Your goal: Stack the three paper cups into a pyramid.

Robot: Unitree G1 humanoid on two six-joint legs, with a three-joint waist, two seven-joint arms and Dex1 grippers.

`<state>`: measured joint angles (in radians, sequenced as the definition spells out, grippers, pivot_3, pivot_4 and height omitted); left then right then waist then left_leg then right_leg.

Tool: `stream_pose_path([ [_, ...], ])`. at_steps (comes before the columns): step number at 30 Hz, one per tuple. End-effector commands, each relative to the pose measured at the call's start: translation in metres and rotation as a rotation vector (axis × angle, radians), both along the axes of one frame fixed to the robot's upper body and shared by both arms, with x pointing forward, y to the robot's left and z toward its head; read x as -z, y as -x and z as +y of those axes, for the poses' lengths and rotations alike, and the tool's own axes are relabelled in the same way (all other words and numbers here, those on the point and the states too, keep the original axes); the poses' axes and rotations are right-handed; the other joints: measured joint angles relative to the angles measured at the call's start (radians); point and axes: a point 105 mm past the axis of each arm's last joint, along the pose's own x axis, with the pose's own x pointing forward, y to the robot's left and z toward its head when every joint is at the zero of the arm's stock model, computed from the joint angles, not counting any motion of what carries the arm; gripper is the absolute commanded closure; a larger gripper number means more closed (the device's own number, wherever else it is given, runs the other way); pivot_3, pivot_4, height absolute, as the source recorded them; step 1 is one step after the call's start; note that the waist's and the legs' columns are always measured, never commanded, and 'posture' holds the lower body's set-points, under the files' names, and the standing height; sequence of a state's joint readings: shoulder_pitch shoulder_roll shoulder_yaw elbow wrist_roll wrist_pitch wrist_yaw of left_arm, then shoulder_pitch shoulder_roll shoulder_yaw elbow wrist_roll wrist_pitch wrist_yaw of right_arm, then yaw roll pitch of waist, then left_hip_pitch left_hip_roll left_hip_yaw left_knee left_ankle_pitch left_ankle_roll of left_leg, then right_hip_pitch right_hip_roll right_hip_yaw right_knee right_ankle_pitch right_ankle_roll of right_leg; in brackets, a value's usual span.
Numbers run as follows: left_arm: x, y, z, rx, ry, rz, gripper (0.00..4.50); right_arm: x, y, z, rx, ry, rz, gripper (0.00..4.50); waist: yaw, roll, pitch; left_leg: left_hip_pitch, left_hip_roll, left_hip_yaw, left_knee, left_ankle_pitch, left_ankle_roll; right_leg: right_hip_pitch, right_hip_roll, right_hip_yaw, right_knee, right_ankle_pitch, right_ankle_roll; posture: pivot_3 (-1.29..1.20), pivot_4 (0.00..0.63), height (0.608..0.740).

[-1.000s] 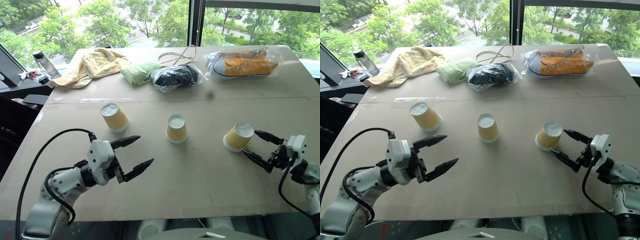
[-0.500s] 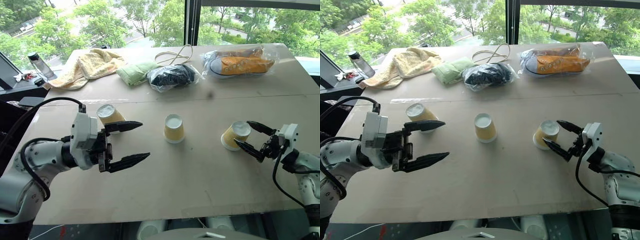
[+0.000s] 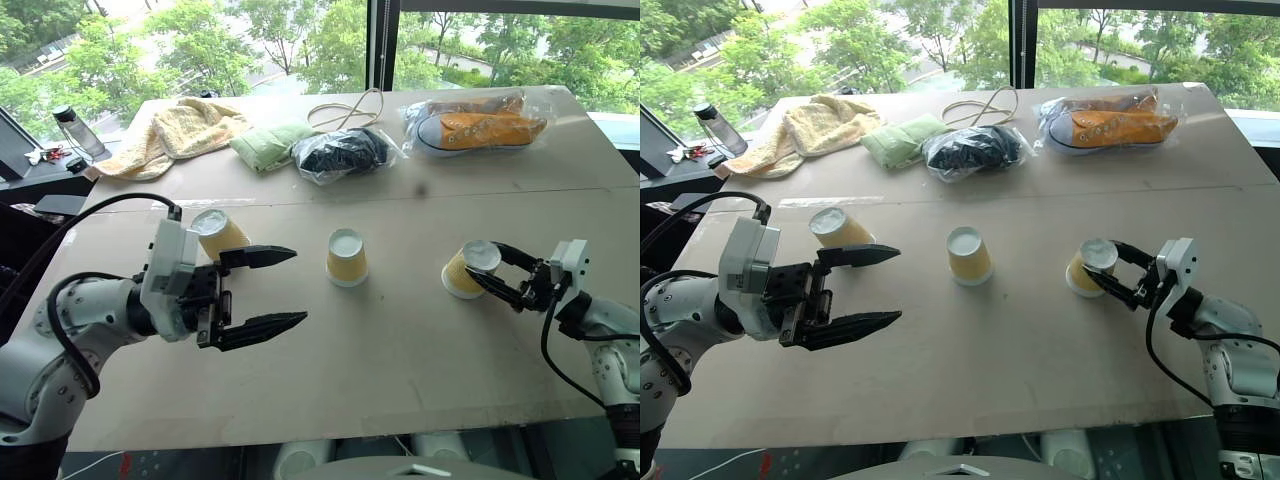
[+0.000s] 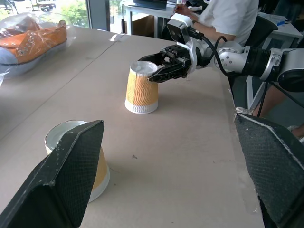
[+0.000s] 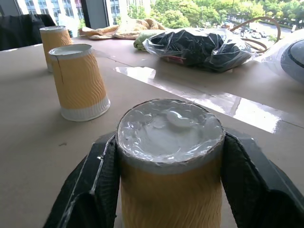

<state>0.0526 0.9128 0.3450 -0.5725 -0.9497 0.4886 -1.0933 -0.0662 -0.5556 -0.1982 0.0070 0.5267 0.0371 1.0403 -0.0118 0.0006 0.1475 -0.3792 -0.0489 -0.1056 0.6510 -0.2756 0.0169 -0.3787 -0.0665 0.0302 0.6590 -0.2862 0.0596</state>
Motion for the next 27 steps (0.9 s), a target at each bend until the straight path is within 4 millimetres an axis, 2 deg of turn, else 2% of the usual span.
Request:
stream_pose_path([
  [1, -0.007, 0.004, 0.0, 0.01, 0.001, -0.042, 0.0, -0.014, 0.0, 0.008, -0.03, -0.001, -0.055, 2.34, 0.0, 0.0, 0.0, 0.0, 0.0, 0.0, 0.0, 0.0, 0.0, 0.0, 0.0, 0.0, 0.0, 0.0, 0.0, 0.0, 0.15, 0.74],
  [7, -0.005, 0.003, 0.007, -0.029, 0.001, -0.046, 0.0, -0.016, -0.014, 0.024, -0.03, 0.026, -0.036, 2.34, -0.004, 0.0, 0.0, 0.0, 0.0, 0.0, 0.0, 0.0, 0.0, 0.0, 0.0, 0.001, 0.0, 0.0, 0.0, 0.0, 0.15, 0.74],
  [16, -0.007, -0.002, 0.019, -0.099, 0.004, -0.064, 0.0, -0.021, -0.055, 0.091, -0.099, 0.039, -0.029, 2.34, -0.001, 0.0, 0.001, -0.001, 0.001, 0.0, 0.0, 0.003, -0.005, -0.003, 0.002, 0.001, 0.001, 0.0, 0.0, 0.0, 0.15, 0.74],
  [21, -0.006, -0.002, 0.025, -0.128, -0.003, -0.065, 0.0, -0.02, -0.067, 0.102, -0.105, 0.058, -0.035, 2.34, -0.004, 0.0, 0.002, -0.002, 0.0, 0.001, 0.0, 0.003, -0.005, -0.004, 0.001, 0.0, 0.0, 0.0, 0.0, 0.0, 0.15, 0.74],
  [23, -0.006, -0.002, 0.027, -0.141, -0.002, -0.065, 0.0, -0.023, -0.07, 0.101, -0.096, 0.066, -0.053, 1.25, -0.004, 0.0, 0.002, -0.002, 0.0, 0.001, 0.0, 0.003, -0.005, -0.004, 0.001, 0.0, 0.001, 0.0, 0.0, 0.0, 0.15, 0.74],
  [25, -0.005, -0.002, 0.028, -0.152, -0.001, -0.063, 0.0, -0.026, -0.071, 0.1, -0.097, 0.06, -0.064, 0.38, -0.005, 0.0, 0.002, -0.002, 0.0, 0.001, 0.0, 0.003, -0.005, -0.004, 0.001, 0.001, 0.001, 0.0, 0.0, 0.0, 0.15, 0.74],
  [26, -0.004, -0.001, 0.029, -0.157, 0.0, -0.063, 0.0, -0.028, -0.071, 0.099, -0.096, 0.052, -0.071, 0.08, -0.005, 0.0, 0.002, -0.002, 0.0, 0.001, -0.001, 0.003, -0.005, -0.005, 0.001, 0.001, 0.002, 0.0, 0.0, 0.0, 0.15, 0.74],
  [27, -0.004, -0.001, 0.03, -0.163, 0.001, -0.061, 0.0, -0.033, -0.07, 0.098, -0.099, 0.037, -0.078, 0.08, -0.005, 0.0, 0.002, -0.002, 0.0, 0.001, -0.001, 0.003, -0.005, -0.005, 0.001, 0.001, 0.002, 0.0, 0.0, 0.0, 0.15, 0.74],
])
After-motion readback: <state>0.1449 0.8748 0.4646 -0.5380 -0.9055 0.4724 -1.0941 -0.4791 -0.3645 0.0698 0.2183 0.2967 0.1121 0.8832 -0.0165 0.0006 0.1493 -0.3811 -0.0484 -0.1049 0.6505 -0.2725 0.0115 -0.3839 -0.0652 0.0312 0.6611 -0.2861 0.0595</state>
